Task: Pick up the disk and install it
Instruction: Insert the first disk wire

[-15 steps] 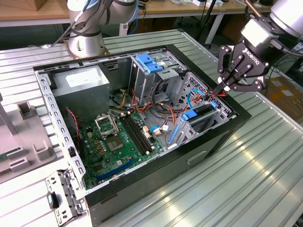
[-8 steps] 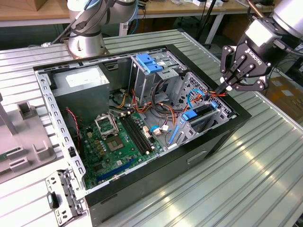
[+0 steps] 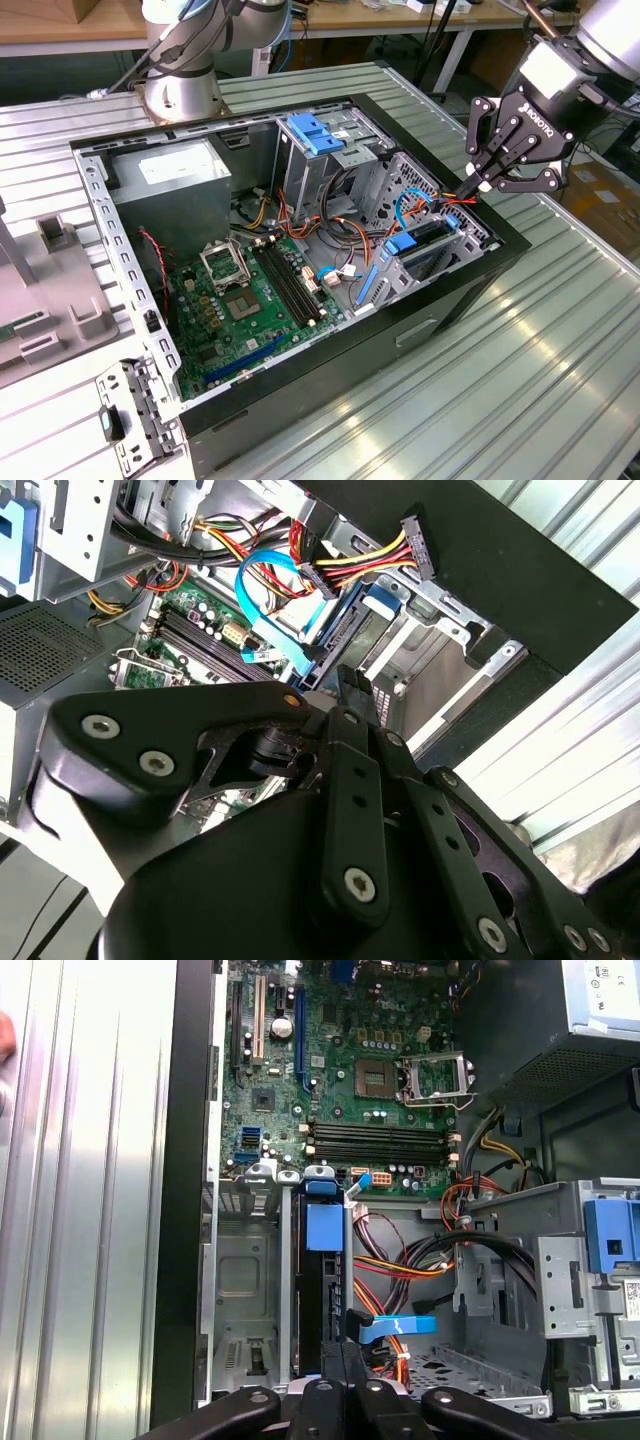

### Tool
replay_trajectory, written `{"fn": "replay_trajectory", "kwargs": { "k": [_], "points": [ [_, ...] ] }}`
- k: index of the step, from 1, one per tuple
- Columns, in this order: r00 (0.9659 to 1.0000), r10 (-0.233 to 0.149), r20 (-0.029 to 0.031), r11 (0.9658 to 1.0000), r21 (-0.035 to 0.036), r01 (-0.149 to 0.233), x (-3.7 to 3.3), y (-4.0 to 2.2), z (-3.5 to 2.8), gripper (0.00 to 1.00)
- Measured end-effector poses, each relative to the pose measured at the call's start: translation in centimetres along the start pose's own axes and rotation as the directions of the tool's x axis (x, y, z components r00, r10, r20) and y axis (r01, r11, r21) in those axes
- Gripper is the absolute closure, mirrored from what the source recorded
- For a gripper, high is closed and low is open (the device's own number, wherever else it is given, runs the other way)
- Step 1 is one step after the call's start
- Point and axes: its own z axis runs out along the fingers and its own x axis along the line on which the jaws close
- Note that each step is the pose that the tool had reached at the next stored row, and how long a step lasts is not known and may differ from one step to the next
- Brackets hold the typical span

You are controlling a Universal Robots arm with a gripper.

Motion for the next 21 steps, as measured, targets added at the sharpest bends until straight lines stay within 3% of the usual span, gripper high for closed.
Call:
{"fn": "replay_trajectory", "kwargs": {
  "k": [9, 13, 16, 17, 19, 21],
  "points": [
    [1.0, -0.008, -0.001, 1.0, -0.0014, 0.008, 0.01, 0.0, 0.02, 0.89],
    [0.9984, -0.056, -0.009, 0.9984, -0.0091, 0.056, 0.0, 0.0, 0.02, 0.89],
    [0.9946, -0.103, -0.0165, 0.9946, -0.0171, 0.103, 0.01, 0.0, 0.01, 0.89],
    [0.9945, -0.103, -0.0166, 0.9945, -0.0172, 0.103, 0.01, 0.0, 0.01, 0.89],
    [0.9944, -0.104, -0.0169, 0.9945, -0.0138, 0.104, 0.0, -0.01, 0.01, 0.89],
    [0.9942, -0.106, -0.0183, 0.9944, -0.001, 0.106, 0.0, -0.01, 0.03, 0.89]
  ]
}}
